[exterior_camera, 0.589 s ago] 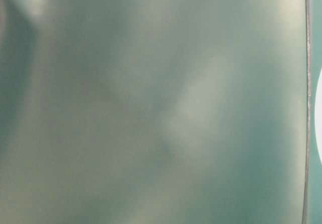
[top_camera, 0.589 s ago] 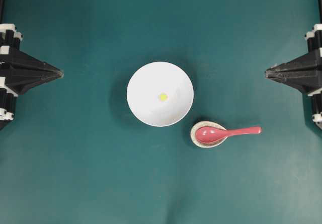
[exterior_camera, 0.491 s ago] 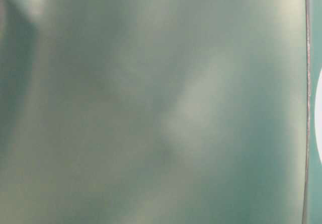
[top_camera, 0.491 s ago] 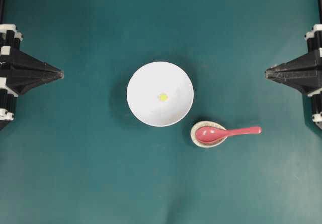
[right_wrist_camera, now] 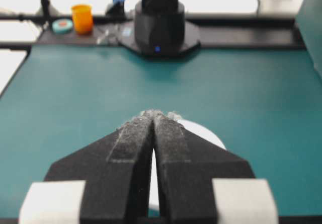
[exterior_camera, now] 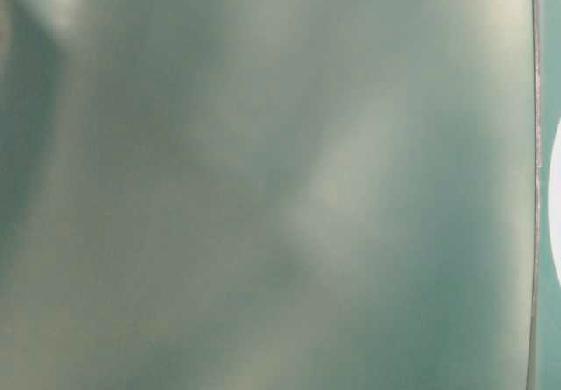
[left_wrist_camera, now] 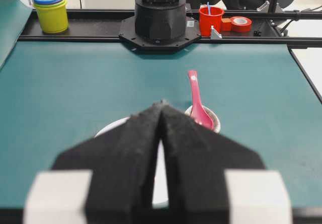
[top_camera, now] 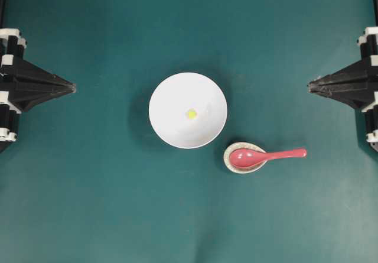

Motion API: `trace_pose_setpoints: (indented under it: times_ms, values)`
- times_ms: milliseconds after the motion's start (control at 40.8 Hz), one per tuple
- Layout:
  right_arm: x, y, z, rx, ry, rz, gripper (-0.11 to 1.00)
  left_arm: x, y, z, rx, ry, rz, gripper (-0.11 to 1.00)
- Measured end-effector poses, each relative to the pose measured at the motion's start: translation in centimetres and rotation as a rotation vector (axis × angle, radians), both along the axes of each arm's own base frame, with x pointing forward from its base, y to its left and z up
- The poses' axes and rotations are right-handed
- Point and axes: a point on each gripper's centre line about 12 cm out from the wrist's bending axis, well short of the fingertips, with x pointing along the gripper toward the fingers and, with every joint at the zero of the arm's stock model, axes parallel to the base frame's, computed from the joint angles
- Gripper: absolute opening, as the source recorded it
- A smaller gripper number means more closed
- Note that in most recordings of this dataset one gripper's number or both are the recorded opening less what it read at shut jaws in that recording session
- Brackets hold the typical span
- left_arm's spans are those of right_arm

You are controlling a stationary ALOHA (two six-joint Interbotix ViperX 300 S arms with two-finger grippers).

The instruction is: Scoop the yellow hexagonal prism block from the bowl with a spoon using the right arm.

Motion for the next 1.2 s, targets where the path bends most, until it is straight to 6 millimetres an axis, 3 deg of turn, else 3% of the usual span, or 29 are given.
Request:
trace_pose_setpoints:
  times_ms: [319,393,540,663,834,1202]
  values:
    - [0.1,0.0,0.0,0.005,0.009,-0.001,0.0,0.0,0.0,0.0,0.0,0.0,0.0,-0.01]
    - [0.1,0.0,-0.1,0.006,0.012,-0.001,0.1,0.0,0.0,0.0,0.0,-0.002,0.0,-0.01]
    - [0.2,0.0,-0.3,0.006,0.026,-0.001,0.44,0.0,0.0,0.0,0.0,0.0,0.0,-0.01]
    - [0.4,0.0,-0.6,0.006,0.046,-0.001,0.58,0.0,0.0,0.0,0.0,0.0,0.0,-0.01]
    - [1.0,0.0,-1.5,0.005,0.095,0.001,0.58,0.0,0.0,0.0,0.0,0.002,0.0,-0.01]
    - [2.7,0.0,-5.9,0.076,0.334,-0.015,0.58,0.0,0.0,-0.1,0.0,0.005,0.002,-0.01]
